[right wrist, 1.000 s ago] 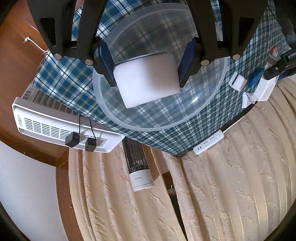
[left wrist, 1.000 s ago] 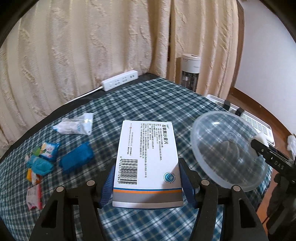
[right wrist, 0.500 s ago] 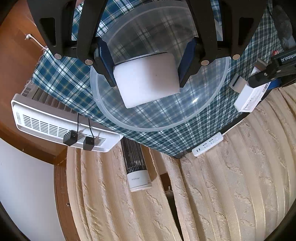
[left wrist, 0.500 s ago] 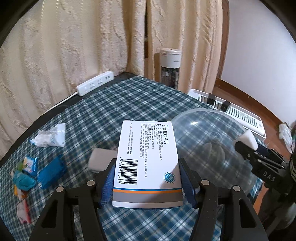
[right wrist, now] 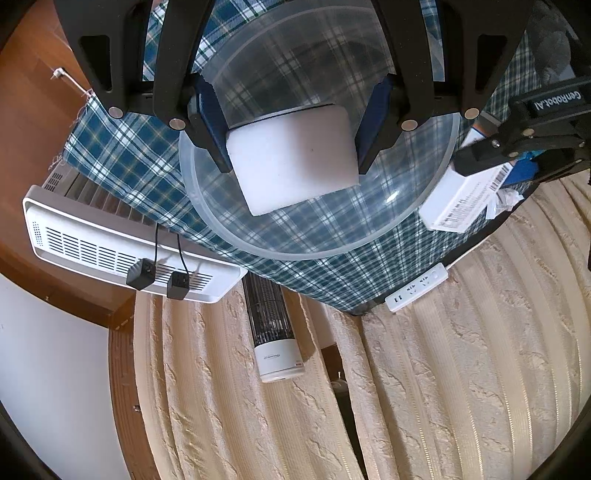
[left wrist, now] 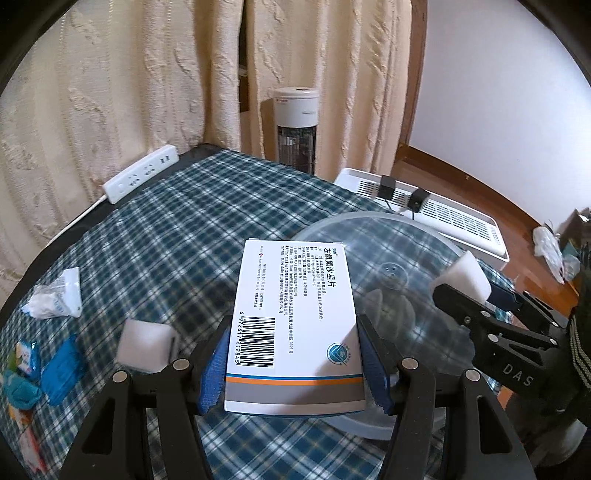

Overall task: Organize objects
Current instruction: 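Carry the sponge and the medicine box over the clear plastic bowl with both tools, then open the left tool to drop the box into the bowl while the right tool releases the sponge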

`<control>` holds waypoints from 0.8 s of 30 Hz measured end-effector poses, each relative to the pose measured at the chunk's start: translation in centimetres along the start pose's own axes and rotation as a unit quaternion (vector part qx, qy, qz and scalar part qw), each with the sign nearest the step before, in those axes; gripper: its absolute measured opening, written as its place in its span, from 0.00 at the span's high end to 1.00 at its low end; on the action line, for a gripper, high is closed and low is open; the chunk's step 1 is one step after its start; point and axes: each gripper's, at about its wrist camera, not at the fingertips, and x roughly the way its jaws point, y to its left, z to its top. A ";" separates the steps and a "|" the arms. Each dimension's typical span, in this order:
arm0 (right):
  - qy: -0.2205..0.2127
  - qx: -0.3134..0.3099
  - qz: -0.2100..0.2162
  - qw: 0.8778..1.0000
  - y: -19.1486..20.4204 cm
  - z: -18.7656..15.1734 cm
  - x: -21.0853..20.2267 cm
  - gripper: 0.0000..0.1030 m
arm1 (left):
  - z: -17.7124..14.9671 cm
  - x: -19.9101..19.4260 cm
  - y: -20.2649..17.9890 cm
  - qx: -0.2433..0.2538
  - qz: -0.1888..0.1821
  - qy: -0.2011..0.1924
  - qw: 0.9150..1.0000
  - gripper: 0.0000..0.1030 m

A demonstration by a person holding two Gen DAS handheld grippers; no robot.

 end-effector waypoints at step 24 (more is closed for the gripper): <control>0.008 -0.005 0.009 1.000 1.2 2.4 0.7 0.35 | -1.1 -1.5 1.7 -0.022 0.019 -0.028 0.999 0.05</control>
